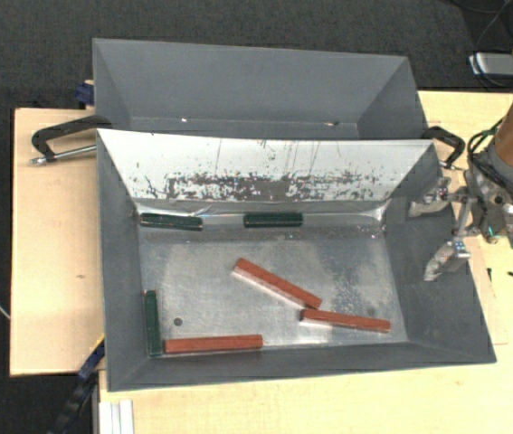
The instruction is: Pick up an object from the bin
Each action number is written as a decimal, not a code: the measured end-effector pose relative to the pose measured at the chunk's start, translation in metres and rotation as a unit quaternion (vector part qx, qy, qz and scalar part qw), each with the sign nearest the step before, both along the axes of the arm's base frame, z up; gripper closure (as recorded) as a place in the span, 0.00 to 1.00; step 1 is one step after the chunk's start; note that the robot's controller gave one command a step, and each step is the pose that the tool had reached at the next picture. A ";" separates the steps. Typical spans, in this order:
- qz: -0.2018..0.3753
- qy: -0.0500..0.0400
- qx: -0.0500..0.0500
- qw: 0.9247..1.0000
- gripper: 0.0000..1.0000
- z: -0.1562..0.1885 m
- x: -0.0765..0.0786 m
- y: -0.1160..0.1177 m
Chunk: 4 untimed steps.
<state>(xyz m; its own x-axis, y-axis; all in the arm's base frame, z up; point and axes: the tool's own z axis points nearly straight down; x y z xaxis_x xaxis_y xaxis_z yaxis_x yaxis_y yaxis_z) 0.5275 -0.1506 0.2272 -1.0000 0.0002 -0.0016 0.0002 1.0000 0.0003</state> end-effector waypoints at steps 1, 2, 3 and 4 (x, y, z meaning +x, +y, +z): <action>0.022 -0.003 -0.001 1.000 0.00 -0.054 -0.008 0.027; 0.007 0.003 0.001 1.000 0.00 -0.083 -0.007 0.080; 0.030 -0.003 0.000 1.000 0.00 -0.136 -0.020 0.092; 0.038 0.000 0.000 0.999 1.00 -0.148 -0.023 0.093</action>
Offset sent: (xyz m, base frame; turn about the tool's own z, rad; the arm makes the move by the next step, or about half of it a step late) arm -0.0038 0.0913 -0.0830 -0.0071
